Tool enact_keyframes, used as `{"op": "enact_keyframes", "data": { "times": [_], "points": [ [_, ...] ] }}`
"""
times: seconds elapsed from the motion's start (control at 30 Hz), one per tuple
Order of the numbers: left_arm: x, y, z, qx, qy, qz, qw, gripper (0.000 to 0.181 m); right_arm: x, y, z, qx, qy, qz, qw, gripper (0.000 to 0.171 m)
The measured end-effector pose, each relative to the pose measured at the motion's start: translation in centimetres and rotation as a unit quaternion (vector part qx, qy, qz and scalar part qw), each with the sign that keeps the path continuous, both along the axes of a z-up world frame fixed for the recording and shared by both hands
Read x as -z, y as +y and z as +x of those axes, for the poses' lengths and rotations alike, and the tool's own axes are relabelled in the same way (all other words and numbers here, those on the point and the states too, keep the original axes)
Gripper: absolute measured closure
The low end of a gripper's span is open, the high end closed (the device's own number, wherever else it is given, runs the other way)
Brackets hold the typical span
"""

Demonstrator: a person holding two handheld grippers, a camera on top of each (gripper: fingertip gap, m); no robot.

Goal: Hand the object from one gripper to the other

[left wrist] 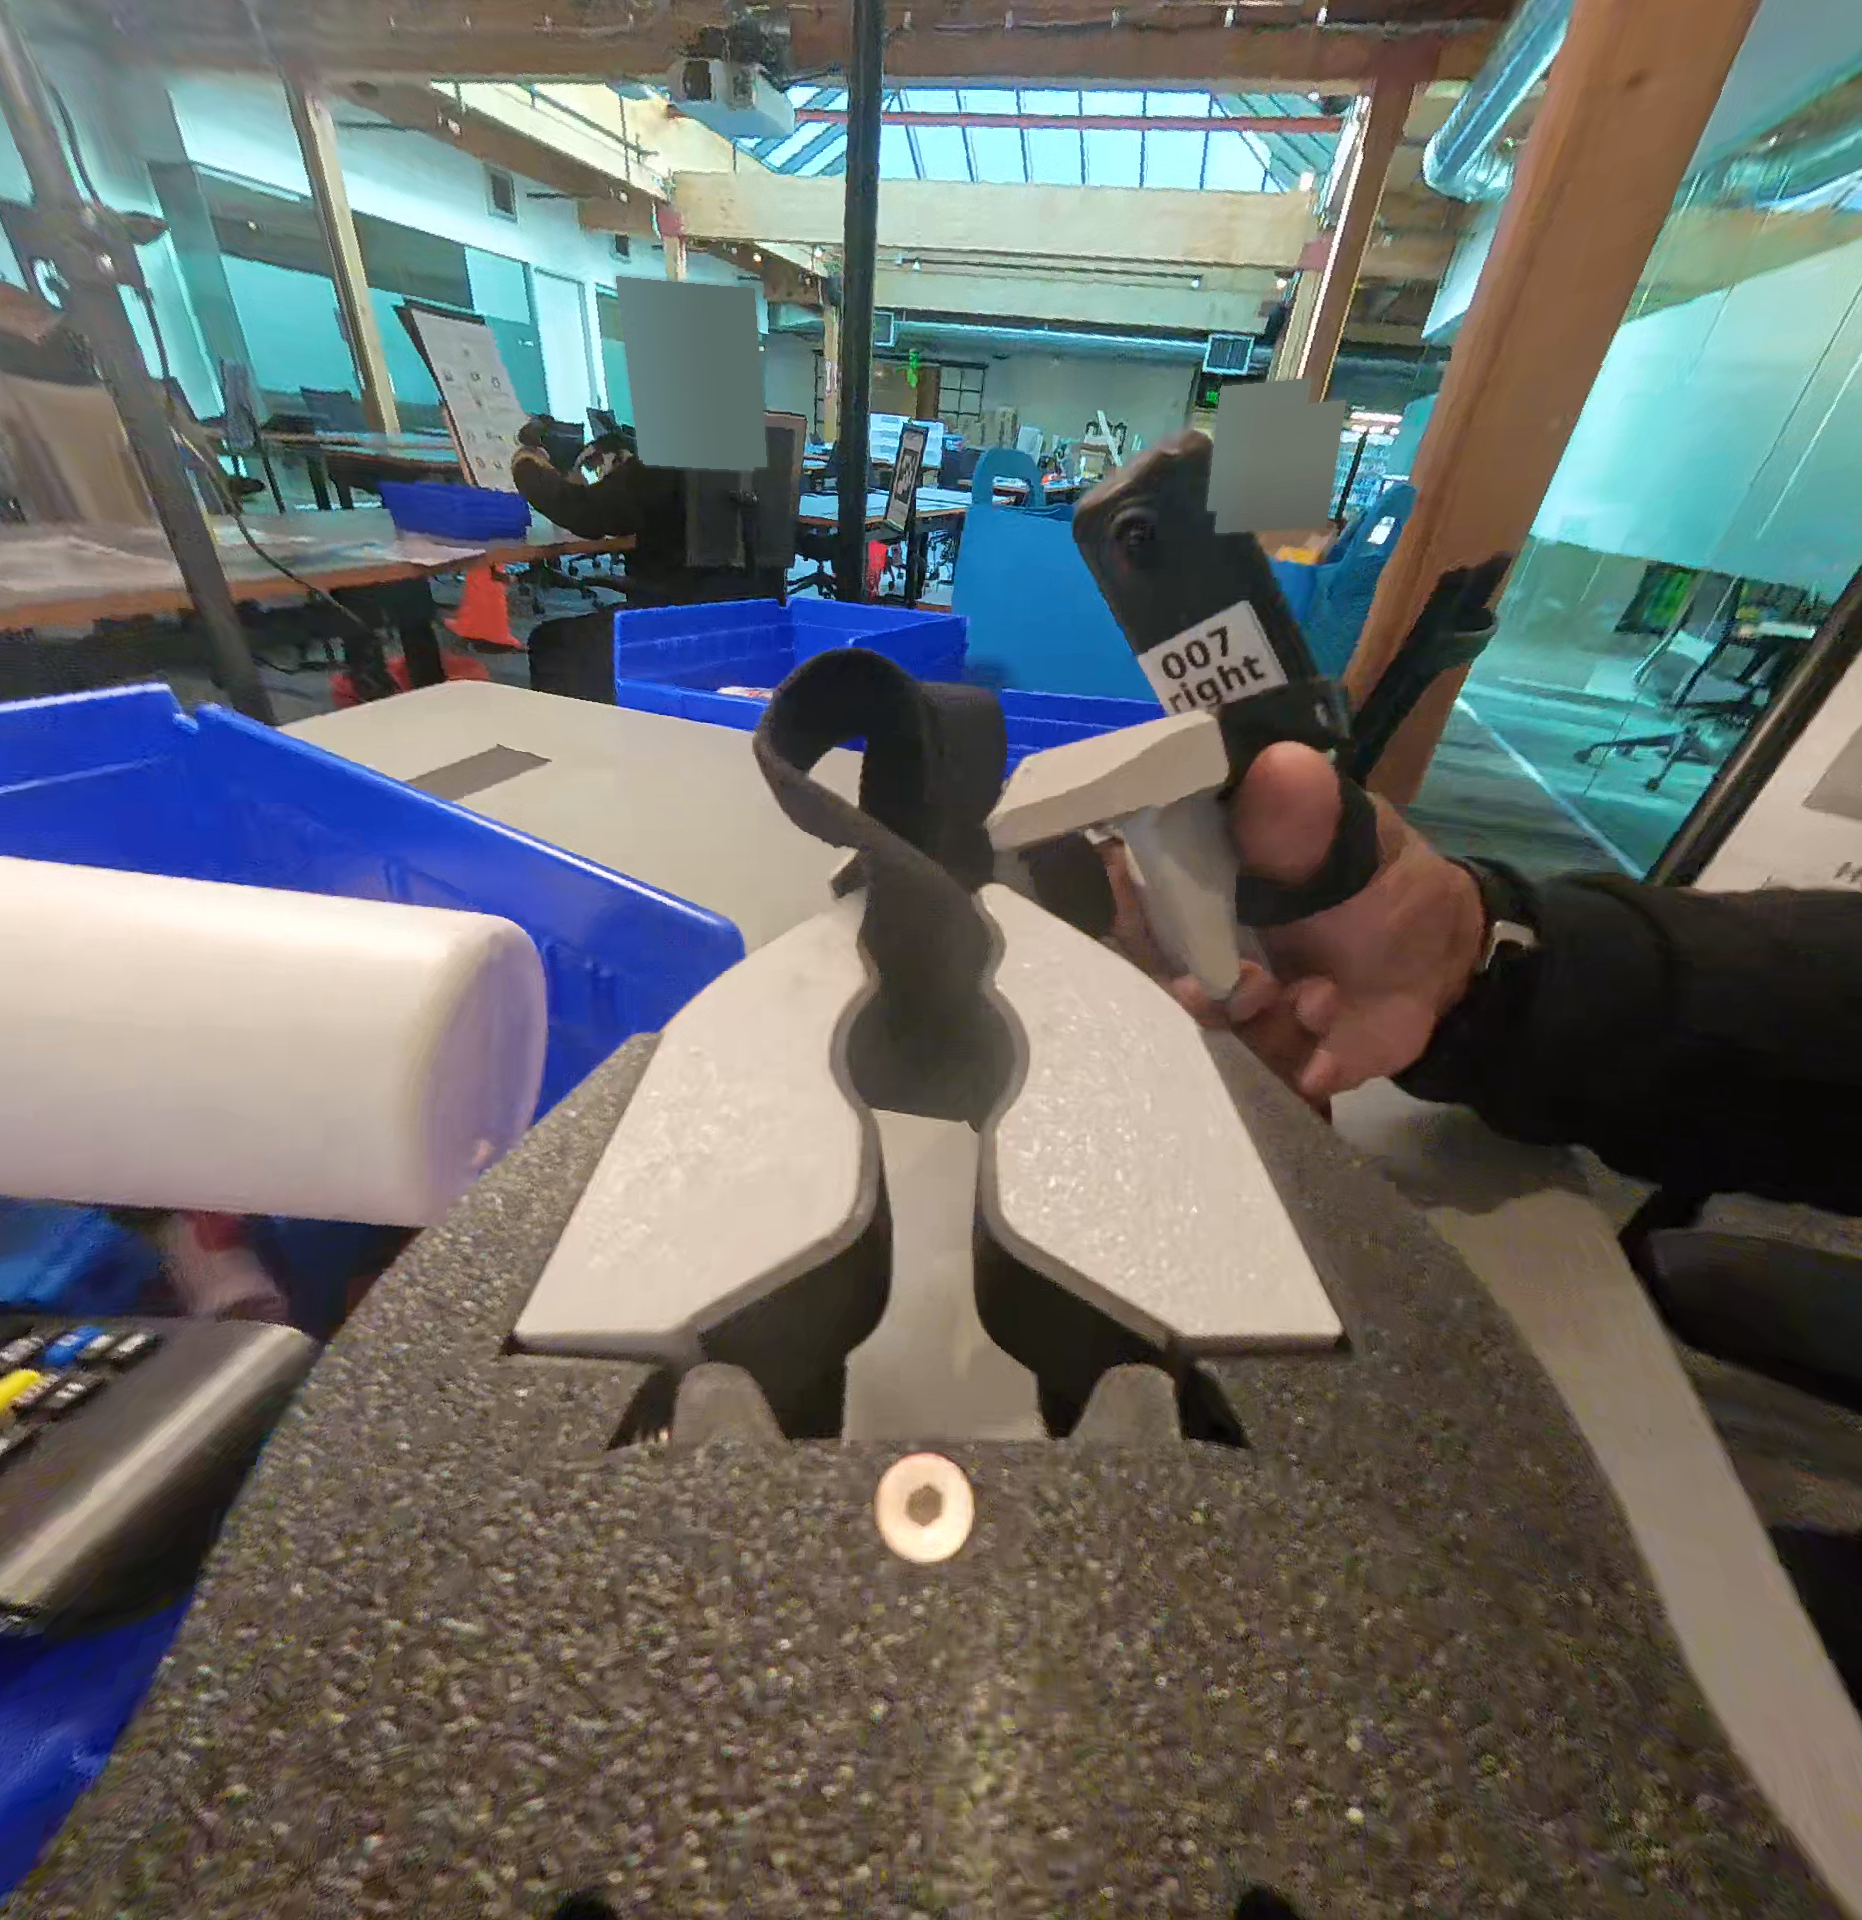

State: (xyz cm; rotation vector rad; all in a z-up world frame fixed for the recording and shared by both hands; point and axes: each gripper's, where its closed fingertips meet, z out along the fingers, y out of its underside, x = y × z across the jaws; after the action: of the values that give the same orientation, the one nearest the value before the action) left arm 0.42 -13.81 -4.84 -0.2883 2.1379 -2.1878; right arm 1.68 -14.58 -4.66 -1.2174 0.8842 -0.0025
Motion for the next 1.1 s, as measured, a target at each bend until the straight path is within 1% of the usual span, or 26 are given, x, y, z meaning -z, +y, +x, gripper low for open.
{"op": "enact_keyframes", "data": {
  "times": [0.07, 0.13, 0.23, 0.27, 0.33, 0.4, 0.43, 0.47, 0.53, 0.63, 0.77, 0.83, 0.9, 0.97, 1.07, 1.1],
  "points": [
    [0.4, 0.0, 0.5, 0.014, -0.031, 0.016, 0.999, 0.169, 0.5, 0.1, 1.4, -0.023, -0.011, -0.020, 0.999, 0.132],
    [1.3, 0.2, 1.0, 0.026, -0.033, 0.044, 0.998, 0.168, 0.7, 0.1, 2.4, -0.039, -0.023, -0.021, 0.999, 0.138],
    [2.1, 0.6, 1.5, 0.052, -0.013, 0.063, 0.997, 0.166, 1.3, 0.3, 2.9, -0.067, -0.014, -0.011, 0.998, 0.153],
    [2.1, 0.8, 2.0, 0.047, 0.000, 0.056, 0.997, 0.165, 1.6, 0.2, 3.0, -0.063, -0.013, -0.016, 0.998, 0.158],
    [2.1, 1.2, 2.6, 0.045, 0.046, 0.031, 0.997, 0.163, 2.3, 0.3, 3.2, -0.055, -0.014, -0.029, 0.998, 0.162],
    [2.3, 1.5, 2.8, 0.047, 0.074, 0.013, 0.996, 0.161, 2.6, 0.6, 3.2, -0.052, -0.026, -0.044, 0.997, 0.163],
    [2.7, 1.6, 3.2, 0.039, 0.079, 0.014, 0.996, 0.157, 2.6, 0.7, 3.1, -0.051, -0.036, -0.053, 0.997, 0.163],
    [2.6, 1.8, 3.4, 0.035, 0.085, 0.011, 0.996, 0.149, 2.4, 0.8, 3.0, -0.052, -0.045, -0.064, 0.996, 0.163],
    [2.4, 2.2, 3.1, 0.045, 0.077, 0.010, 0.996, 0.149, 2.1, 1.0, 2.9, -0.053, -0.064, -0.083, 0.993, 0.163],
    [2.5, 2.6, 2.9, 0.038, 0.056, 0.029, 0.997, 0.150, 1.4, 1.4, 2.9, -0.047, -0.084, -0.096, 0.991, 0.163],
    [3.3, 2.3, 3.0, 0.009, 0.025, 0.057, 0.998, 0.149, 0.3, 2.2, 2.7, -0.051, -0.109, -0.098, 0.988, 0.163],
    [3.4, 2.0, 3.3, -0.007, 0.030, 0.061, 0.998, 0.140, -0.2, 2.7, 2.4, -0.058, -0.123, -0.095, 0.986, 0.163],
    [3.0, 2.0, 3.1, 0.001, 0.048, 0.039, 0.998, 0.138, -0.7, 3.1, 2.3, -0.066, -0.133, -0.091, 0.985, 0.163],
    [2.6, 2.0, 3.0, 0.011, 0.063, 0.020, 0.998, 0.140, -1.2, 3.3, 2.5, -0.074, -0.144, -0.088, 0.983, 0.163],
    [2.1, 2.5, 3.4, 0.017, 0.048, 0.012, 0.999, 0.161, -1.8, 3.6, 3.0, -0.086, -0.161, -0.093, 0.979, 0.163],
    [1.9, 2.6, 3.4, 0.016, 0.040, 0.011, 0.999, 0.164, -1.8, 3.8, 3.4, -0.085, -0.161, -0.097, 0.979, 0.163]
  ]
}}
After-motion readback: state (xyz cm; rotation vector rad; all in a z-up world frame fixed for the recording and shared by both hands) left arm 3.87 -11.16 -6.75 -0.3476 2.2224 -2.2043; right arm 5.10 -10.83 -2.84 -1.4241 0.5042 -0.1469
